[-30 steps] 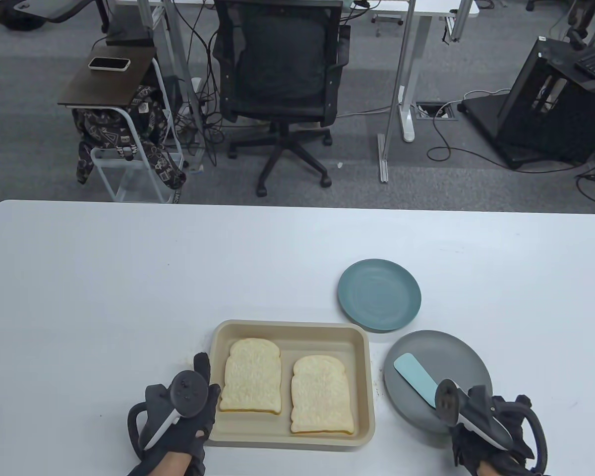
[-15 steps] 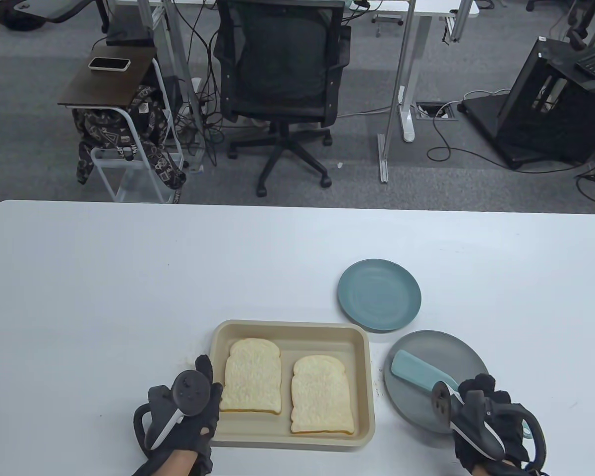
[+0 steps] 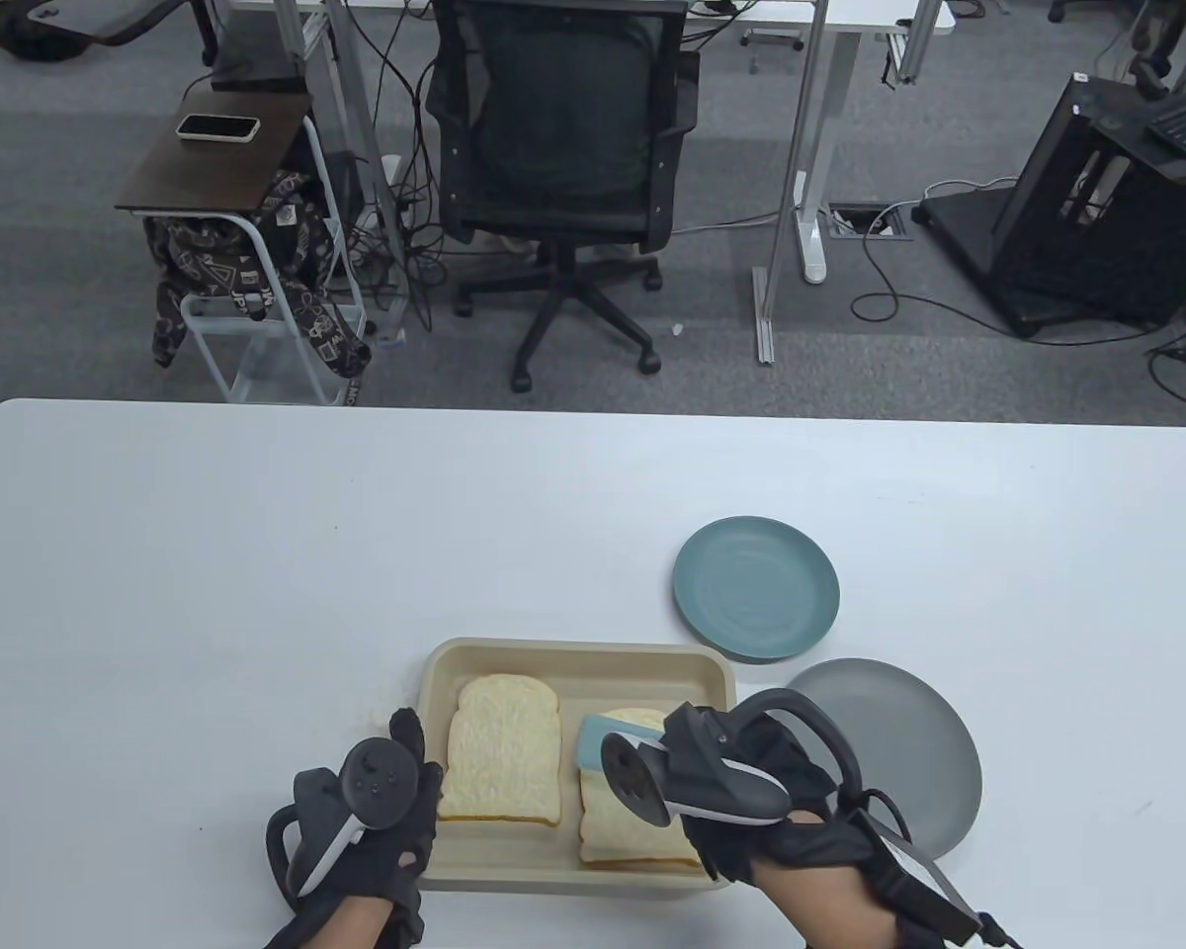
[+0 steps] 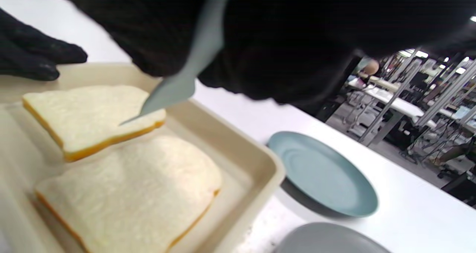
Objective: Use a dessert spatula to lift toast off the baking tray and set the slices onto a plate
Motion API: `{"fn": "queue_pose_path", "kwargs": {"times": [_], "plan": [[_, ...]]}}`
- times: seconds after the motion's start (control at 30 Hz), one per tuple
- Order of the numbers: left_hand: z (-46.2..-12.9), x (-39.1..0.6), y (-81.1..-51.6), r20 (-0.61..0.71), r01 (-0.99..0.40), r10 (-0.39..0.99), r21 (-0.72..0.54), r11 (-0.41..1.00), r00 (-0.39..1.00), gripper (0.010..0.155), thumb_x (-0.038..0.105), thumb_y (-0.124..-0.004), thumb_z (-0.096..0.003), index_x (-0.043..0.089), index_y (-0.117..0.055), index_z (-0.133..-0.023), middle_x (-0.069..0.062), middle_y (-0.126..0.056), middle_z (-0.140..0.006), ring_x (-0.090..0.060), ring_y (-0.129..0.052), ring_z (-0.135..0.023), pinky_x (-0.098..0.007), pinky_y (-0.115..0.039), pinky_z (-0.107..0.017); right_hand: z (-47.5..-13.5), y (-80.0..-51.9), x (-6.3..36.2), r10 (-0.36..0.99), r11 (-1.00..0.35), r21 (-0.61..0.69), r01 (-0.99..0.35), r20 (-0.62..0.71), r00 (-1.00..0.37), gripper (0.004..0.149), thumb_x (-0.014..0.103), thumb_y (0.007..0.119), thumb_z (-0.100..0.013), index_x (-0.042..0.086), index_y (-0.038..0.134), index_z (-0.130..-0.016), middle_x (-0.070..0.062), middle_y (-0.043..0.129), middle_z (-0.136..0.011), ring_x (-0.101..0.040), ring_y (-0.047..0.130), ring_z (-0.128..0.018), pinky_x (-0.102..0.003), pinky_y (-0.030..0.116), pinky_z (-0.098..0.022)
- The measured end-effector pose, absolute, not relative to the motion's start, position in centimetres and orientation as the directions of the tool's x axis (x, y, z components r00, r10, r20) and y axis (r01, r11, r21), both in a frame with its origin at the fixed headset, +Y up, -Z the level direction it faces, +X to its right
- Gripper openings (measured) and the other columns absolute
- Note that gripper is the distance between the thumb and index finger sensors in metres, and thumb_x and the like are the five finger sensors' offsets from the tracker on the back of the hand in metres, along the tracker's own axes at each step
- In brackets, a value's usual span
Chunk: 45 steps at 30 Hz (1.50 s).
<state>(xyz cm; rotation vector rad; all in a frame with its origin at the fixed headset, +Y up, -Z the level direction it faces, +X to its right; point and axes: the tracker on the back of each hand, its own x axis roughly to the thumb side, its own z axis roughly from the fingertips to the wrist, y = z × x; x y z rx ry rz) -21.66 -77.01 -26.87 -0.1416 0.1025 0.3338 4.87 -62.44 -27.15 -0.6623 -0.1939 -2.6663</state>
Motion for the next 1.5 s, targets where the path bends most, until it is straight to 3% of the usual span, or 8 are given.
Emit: {"fn": "queue_pose_path", "kwargs": {"times": [0.3, 0.63, 0.8, 1.5], "plan": [[-26.9, -21.7, -77.0, -0.122, -0.338, 0.324, -0.122, 0.933, 0.938, 0.063, 0.043, -0.068, -0.0587, 0.015, -0.045, -0.111, 0.001, -0.092, -0.065, -0.012, -0.096, -0.02, -0.055, -0.076, -0.066, -29.0, -64.4, 3.2, -0.364, -0.877, 0.1, 0.47, 0.498, -0.787, 0.048, 0.032, 0.085, -0.038, 0.009, 0.087, -0.08, -0.02, 0.094, -0.067, -0.026, 0.103, -0.021, -0.036, 0.094, -0.003], [-26.9, -21.7, -77.1, -0.101, -0.355, 0.344, -0.123, 0.927, 0.933, 0.062, 0.041, -0.065, -0.0585, 0.013, -0.046, -0.111, 0.0, -0.092, -0.065, -0.012, -0.096, -0.021, -0.055, -0.075, -0.066, -31.3, -67.8, 7.9, -0.028, -0.963, 0.224, 0.15, 0.47, -0.882, 0.048, 0.032, 0.084, -0.038, 0.009, 0.087, -0.08, -0.02, 0.094, -0.067, -0.027, 0.103, -0.022, -0.037, 0.094, -0.004], [-26.9, -21.7, -77.1, -0.102, -0.354, 0.343, -0.12, 0.928, 0.934, 0.062, 0.041, -0.065, -0.0586, 0.013, -0.046, -0.111, 0.0, -0.092, -0.064, -0.012, -0.096, -0.021, -0.055, -0.076, -0.066, -31.8, -69.3, 8.2, 0.071, -0.968, 0.247, 0.048, 0.452, -0.889, 0.048, 0.032, 0.084, -0.038, 0.008, 0.087, -0.08, -0.021, 0.094, -0.066, -0.027, 0.103, -0.021, -0.037, 0.094, -0.003], [-26.7, -21.9, -77.4, -0.115, -0.379, 0.367, -0.111, 0.919, 0.923, 0.061, 0.042, -0.063, -0.0591, 0.015, -0.045, -0.111, 0.001, -0.091, -0.064, -0.011, -0.096, -0.021, -0.054, -0.073, -0.067, -31.8, -71.5, 3.1, 0.16, -0.979, 0.183, -0.086, 0.442, -0.883, 0.048, 0.032, 0.084, -0.038, 0.008, 0.087, -0.08, -0.021, 0.095, -0.065, -0.026, 0.103, -0.02, -0.036, 0.094, -0.002]]}}
